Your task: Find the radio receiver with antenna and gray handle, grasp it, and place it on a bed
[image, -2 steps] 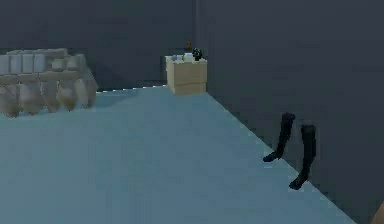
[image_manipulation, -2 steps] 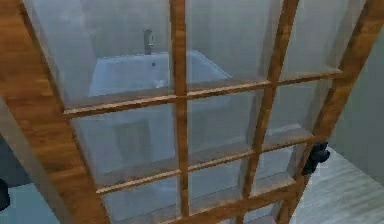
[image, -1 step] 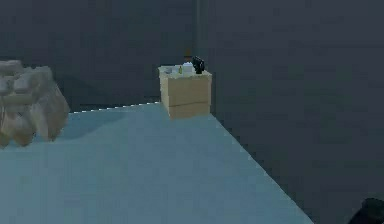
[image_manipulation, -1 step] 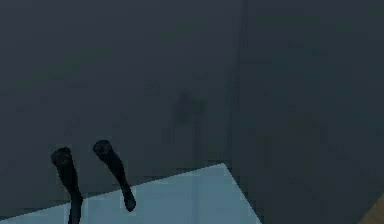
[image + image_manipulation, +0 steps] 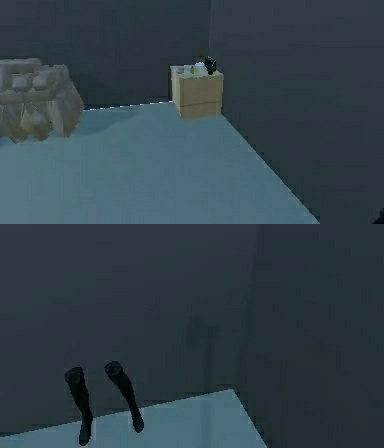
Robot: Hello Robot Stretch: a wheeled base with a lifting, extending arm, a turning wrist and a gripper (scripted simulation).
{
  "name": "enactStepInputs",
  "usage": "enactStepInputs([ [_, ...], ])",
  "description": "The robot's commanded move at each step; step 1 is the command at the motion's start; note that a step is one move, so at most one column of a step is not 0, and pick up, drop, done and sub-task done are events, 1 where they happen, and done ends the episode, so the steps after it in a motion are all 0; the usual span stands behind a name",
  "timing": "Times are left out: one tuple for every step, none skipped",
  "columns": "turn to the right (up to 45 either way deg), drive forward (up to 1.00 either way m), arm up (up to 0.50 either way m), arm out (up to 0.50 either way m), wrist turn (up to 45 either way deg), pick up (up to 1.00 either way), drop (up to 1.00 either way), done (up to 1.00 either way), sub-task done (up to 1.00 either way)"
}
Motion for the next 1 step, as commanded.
enactStepInputs([
  [0.0, 1.0, 0.0, 0.0, 0.0, 0.0, 0.0, 0.0, 0.0],
])
